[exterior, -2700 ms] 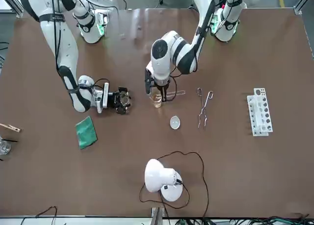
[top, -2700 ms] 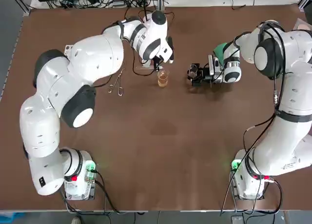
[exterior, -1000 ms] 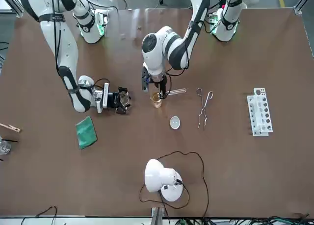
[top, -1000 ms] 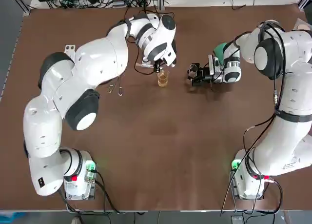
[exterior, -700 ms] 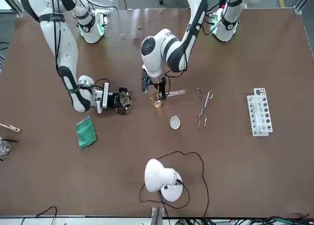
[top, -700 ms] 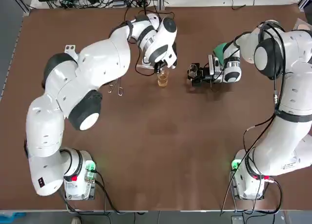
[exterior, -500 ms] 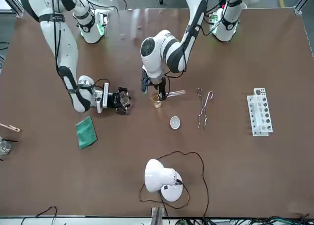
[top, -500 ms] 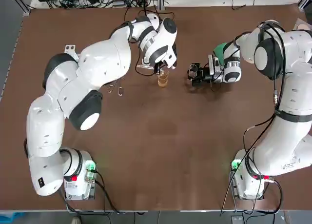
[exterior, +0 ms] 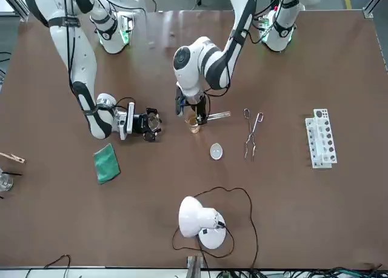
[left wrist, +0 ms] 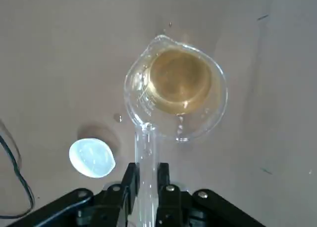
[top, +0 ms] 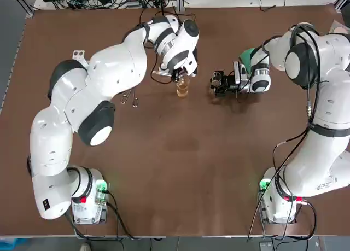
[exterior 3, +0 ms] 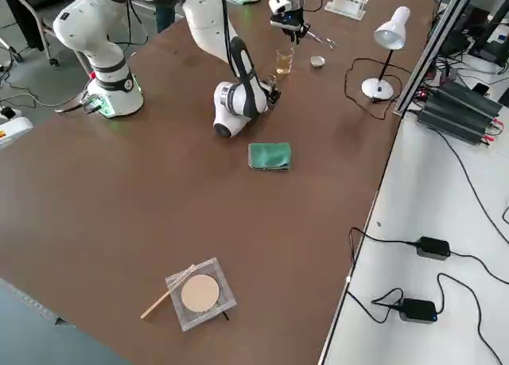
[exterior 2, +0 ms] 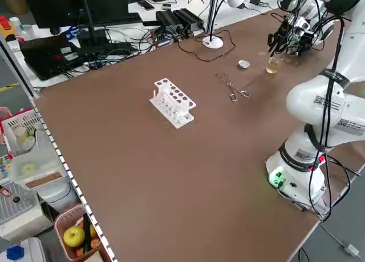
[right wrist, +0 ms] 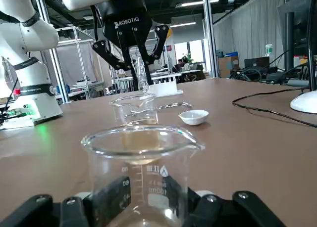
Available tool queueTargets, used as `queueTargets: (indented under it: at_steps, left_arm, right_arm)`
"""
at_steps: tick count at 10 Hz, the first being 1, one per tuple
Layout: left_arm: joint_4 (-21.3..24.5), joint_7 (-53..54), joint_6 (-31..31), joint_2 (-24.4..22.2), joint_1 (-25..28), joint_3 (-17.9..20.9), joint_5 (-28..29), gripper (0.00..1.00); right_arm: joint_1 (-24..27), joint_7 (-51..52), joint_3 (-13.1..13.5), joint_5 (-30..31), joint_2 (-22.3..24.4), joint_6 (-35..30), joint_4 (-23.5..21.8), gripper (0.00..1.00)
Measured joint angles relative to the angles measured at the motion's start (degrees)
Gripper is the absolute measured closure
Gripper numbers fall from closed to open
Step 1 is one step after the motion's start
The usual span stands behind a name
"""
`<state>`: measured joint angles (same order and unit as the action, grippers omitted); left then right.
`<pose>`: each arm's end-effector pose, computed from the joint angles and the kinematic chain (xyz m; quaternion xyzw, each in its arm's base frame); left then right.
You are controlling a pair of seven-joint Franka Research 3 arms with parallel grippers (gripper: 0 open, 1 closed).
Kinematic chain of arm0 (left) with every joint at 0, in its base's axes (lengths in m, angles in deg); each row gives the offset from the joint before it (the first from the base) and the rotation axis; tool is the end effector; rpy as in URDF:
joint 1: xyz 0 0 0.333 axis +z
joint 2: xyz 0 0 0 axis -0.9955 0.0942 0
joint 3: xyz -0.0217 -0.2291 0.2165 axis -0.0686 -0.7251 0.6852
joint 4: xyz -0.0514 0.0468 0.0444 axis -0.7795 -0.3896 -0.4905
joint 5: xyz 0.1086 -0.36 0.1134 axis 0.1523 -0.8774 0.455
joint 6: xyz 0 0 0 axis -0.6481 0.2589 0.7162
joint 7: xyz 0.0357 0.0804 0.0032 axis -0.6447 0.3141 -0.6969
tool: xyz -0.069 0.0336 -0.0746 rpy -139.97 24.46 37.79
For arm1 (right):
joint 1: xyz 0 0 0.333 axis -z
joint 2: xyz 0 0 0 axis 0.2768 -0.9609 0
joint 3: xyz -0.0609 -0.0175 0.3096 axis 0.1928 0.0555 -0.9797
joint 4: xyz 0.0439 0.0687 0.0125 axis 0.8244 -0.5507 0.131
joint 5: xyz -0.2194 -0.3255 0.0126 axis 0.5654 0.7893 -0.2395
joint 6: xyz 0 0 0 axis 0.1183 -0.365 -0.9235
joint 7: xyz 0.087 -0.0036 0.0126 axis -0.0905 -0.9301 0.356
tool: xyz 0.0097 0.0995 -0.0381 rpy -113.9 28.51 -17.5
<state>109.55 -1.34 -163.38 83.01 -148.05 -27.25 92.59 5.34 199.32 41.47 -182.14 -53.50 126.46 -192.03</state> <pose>0.4413 -0.5264 0.2779 -0.6982 0.7028 0.0510 0.1262 0.4600 0.1754 0.0644 -0.5644 -0.4692 -0.4645 0.4955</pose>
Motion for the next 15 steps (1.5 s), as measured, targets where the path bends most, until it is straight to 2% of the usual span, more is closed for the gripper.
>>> queueTargets:
  at_steps: [15]
  left_arm:
    - [-0.1, 2.5, 3.1, -0.1, 0.4, 0.7, 0.2, 0.79]
  right_arm:
    - [0.0, -1.1, -0.6, -0.8, 0.0, -0.5, 0.2, 0.62]
